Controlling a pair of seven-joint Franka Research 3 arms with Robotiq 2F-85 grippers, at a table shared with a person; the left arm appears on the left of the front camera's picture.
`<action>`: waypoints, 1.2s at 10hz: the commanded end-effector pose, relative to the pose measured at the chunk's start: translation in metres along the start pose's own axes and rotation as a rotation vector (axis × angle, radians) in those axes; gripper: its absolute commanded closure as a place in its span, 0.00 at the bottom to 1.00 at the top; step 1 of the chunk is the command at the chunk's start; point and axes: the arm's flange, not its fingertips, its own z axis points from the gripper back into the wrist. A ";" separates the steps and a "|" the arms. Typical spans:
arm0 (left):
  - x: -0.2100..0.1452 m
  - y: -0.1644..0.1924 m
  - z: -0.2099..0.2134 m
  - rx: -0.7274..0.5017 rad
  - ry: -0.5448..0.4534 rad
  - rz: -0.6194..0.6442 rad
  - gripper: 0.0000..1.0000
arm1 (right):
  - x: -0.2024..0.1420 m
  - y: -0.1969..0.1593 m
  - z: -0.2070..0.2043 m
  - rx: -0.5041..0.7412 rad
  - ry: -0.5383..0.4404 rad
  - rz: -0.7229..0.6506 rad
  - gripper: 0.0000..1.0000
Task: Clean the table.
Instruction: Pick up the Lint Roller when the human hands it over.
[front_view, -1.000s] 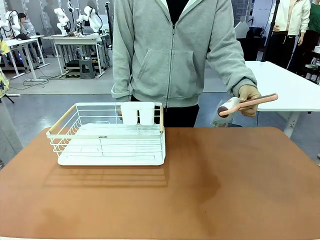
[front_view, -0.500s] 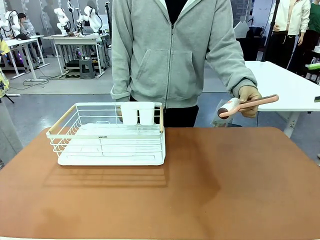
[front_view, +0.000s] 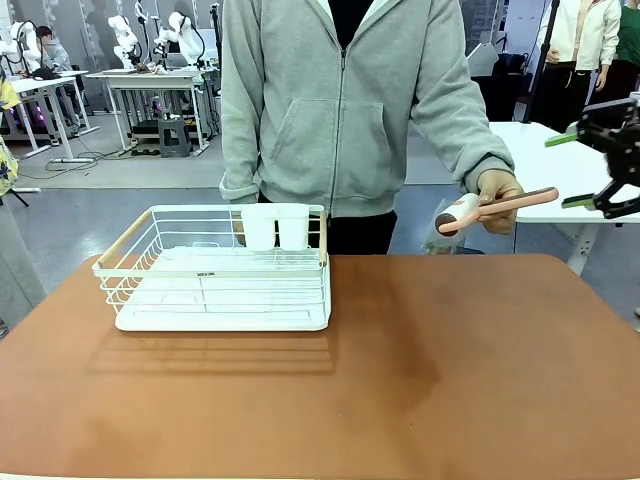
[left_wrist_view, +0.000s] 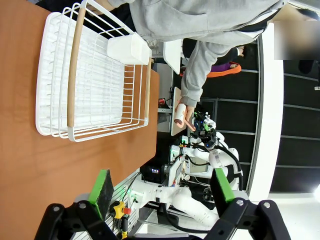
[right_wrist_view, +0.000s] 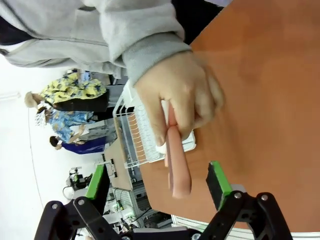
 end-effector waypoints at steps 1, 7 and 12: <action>-0.003 0.001 0.003 0.003 0.008 -0.010 0.00 | -0.046 -0.026 -0.020 -0.044 -0.034 -0.080 0.00; -0.003 0.001 0.003 0.003 0.008 -0.010 0.00 | -0.053 -0.038 -0.043 -0.020 -0.108 -0.088 0.13; -0.003 0.001 0.003 0.003 0.008 -0.010 0.00 | -0.049 -0.040 -0.038 -0.018 -0.098 -0.079 0.57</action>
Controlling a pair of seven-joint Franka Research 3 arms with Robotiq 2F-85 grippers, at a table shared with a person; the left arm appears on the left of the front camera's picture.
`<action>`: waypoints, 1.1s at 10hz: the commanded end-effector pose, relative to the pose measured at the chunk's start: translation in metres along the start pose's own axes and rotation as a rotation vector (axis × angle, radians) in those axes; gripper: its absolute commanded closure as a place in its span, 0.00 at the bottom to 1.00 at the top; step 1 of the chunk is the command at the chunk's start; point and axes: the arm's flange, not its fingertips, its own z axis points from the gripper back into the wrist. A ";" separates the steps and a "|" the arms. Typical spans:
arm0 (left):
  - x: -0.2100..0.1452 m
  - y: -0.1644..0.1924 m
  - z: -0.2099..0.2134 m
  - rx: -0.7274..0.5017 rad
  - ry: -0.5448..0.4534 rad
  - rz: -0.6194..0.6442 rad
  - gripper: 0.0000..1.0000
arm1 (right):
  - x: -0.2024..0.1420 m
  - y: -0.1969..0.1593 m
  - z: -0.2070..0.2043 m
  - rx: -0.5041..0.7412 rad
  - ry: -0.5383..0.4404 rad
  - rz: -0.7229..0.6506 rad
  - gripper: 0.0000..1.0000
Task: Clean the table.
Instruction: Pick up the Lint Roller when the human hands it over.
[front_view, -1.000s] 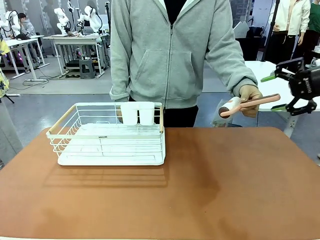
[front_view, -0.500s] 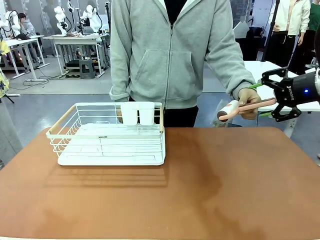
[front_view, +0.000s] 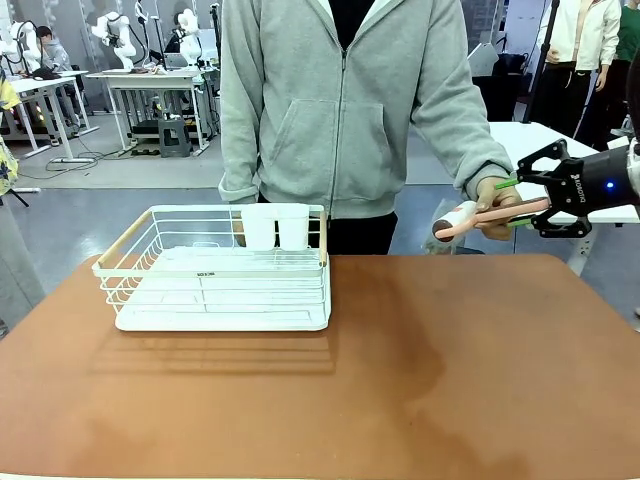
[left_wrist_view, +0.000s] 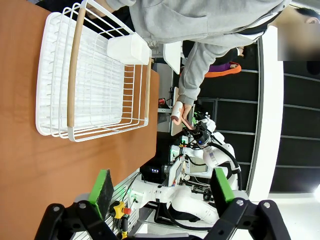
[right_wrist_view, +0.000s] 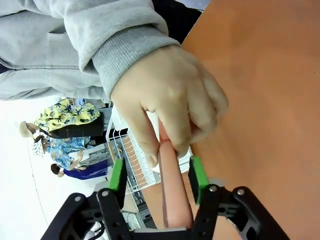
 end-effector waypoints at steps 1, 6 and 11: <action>-0.003 0.001 0.003 0.003 0.008 -0.010 0.00 | -0.029 -0.030 0.022 0.010 0.001 0.023 0.55; -0.003 0.001 0.003 0.003 0.008 -0.010 0.00 | -0.022 -0.033 0.023 0.000 0.011 0.017 1.00; -0.003 0.001 0.003 0.003 0.008 -0.010 0.00 | 0.006 -0.008 0.001 -0.005 -0.002 0.001 1.00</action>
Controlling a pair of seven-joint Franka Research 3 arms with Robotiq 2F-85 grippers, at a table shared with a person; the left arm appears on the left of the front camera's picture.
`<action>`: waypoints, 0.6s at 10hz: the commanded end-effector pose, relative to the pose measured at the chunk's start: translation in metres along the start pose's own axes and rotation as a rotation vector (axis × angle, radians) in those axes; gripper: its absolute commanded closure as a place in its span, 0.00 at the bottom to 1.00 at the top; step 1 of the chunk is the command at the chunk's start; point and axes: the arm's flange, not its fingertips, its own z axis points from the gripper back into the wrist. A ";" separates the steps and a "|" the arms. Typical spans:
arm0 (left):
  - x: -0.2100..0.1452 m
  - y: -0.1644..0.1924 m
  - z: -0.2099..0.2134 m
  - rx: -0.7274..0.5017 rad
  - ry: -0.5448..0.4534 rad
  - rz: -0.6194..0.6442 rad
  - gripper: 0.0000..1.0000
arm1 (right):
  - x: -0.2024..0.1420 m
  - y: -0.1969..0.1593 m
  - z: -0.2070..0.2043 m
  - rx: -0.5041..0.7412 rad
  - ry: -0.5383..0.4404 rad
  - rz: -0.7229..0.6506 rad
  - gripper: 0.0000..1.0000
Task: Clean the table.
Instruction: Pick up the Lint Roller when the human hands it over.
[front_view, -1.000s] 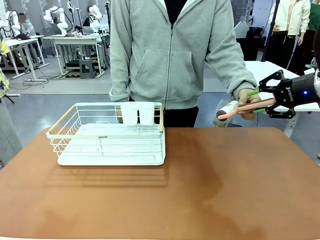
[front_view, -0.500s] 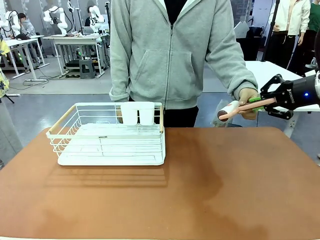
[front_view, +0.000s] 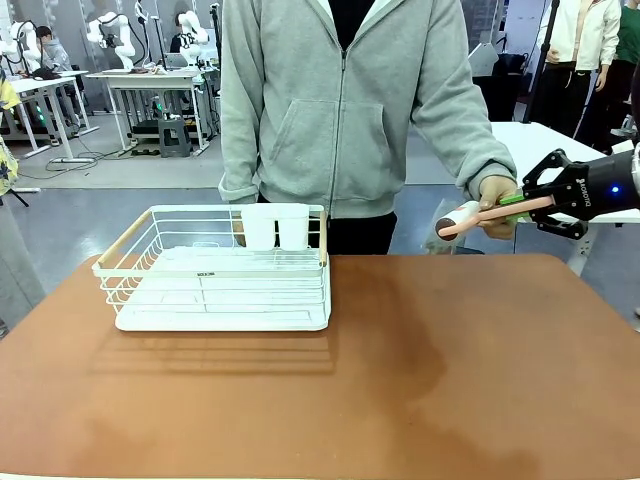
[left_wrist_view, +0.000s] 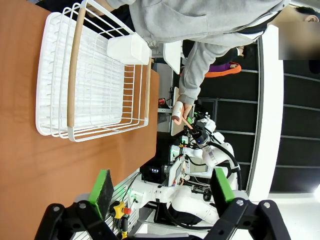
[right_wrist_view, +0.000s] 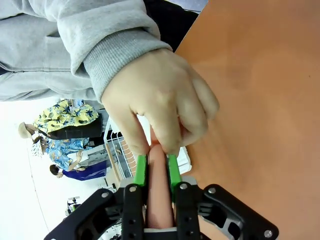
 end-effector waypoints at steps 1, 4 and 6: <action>-0.003 0.001 0.003 0.003 0.008 -0.010 0.00 | -0.001 0.000 -0.001 -0.001 0.002 -0.001 1.00; -0.003 0.001 0.003 0.003 0.008 -0.010 0.00 | -0.001 0.000 -0.001 -0.001 0.002 -0.001 1.00; -0.003 0.001 0.003 0.003 0.008 -0.010 0.00 | -0.001 0.000 -0.001 -0.001 0.002 -0.001 1.00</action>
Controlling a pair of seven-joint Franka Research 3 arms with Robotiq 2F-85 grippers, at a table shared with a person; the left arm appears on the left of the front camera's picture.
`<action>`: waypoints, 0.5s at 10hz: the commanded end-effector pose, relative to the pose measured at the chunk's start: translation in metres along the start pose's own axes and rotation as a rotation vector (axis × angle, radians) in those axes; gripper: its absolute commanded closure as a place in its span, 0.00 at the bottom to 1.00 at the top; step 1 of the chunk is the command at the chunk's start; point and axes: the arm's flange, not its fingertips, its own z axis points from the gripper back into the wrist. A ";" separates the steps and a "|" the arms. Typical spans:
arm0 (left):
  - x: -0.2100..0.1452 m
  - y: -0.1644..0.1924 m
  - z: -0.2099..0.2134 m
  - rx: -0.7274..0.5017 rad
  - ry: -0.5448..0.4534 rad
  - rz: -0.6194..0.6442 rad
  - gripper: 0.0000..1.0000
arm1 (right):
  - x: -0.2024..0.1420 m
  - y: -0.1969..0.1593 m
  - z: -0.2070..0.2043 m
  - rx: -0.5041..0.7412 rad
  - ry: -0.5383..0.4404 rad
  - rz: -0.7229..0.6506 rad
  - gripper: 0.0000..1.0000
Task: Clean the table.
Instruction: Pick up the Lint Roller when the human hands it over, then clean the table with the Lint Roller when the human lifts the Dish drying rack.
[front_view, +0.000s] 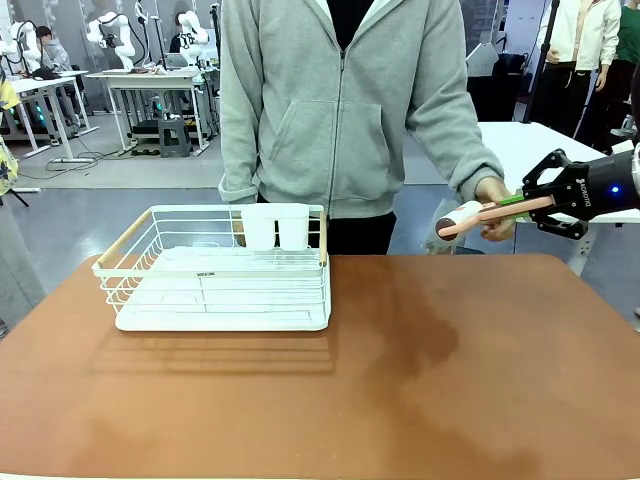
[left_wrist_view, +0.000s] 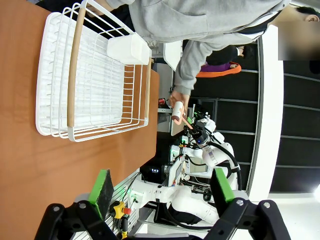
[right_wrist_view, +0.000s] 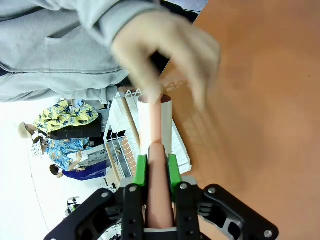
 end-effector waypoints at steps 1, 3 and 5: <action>-0.003 0.001 0.003 0.003 0.009 -0.010 0.00 | -0.001 0.000 -0.001 -0.001 0.002 -0.001 1.00; -0.003 0.001 0.003 0.003 0.009 -0.010 0.00 | -0.001 0.000 -0.001 -0.001 0.002 -0.001 1.00; -0.003 0.001 0.003 0.003 0.009 -0.010 0.00 | -0.001 0.000 -0.001 -0.001 0.002 -0.001 1.00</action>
